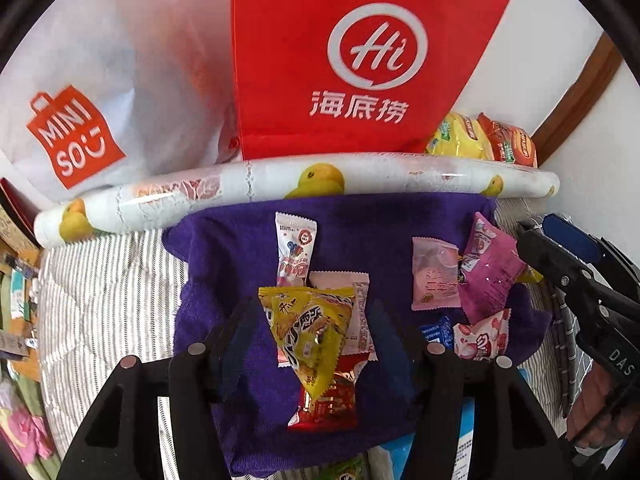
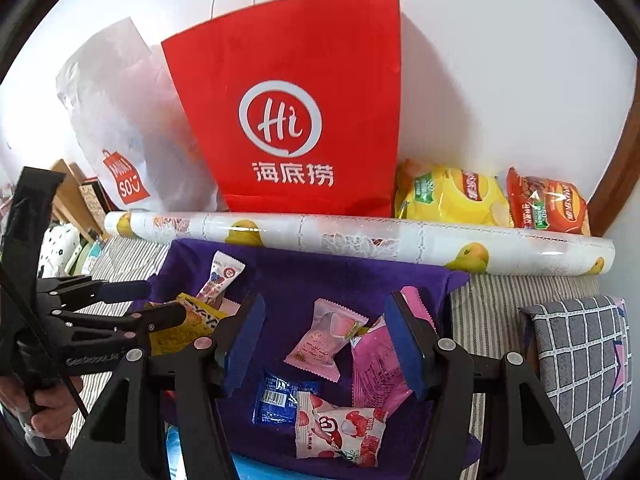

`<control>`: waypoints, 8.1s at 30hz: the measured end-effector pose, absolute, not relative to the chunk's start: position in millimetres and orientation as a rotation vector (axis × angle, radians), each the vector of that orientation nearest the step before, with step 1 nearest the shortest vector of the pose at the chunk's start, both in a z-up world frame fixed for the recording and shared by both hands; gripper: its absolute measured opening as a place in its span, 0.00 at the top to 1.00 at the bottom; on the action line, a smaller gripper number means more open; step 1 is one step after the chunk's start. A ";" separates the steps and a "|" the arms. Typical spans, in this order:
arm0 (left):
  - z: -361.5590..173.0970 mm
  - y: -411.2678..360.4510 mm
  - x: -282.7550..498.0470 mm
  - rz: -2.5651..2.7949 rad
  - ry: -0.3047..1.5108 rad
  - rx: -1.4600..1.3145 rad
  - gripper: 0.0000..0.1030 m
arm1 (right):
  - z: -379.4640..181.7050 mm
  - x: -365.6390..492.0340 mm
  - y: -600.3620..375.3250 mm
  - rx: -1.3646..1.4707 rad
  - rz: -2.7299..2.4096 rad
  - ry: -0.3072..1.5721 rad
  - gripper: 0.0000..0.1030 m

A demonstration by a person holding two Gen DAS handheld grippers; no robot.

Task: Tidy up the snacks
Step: 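Lower the yellow triangle packet and open the left gripper onto the towel, then move both tools back from the towel to the snack pile, then grasp the large pink packet with silver band with the right gripper, then grasp the green snack packet with the left gripper while the right gripper holds the pink packet, then carry the green packet and pink packet with both grippers over the purple towel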

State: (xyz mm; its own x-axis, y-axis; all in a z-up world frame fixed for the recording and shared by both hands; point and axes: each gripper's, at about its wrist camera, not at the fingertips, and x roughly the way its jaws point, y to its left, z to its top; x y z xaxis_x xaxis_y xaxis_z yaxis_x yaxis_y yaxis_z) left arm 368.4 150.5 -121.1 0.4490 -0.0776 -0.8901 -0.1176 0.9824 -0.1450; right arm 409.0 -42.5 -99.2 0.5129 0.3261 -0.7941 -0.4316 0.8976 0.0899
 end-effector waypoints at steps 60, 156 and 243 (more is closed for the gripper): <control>-92.0 181.3 122.2 0.112 0.949 -0.188 0.39 | -180.8 160.6 -20.6 0.025 0.404 1.110 0.23; -108.9 57.5 98.5 -0.164 0.925 -0.266 0.75 | -105.0 95.2 -164.4 0.026 0.343 0.904 0.48; -52.0 142.4 321.6 -0.029 0.884 -0.279 0.75 | -54.5 352.8 -72.9 0.002 0.469 0.794 0.48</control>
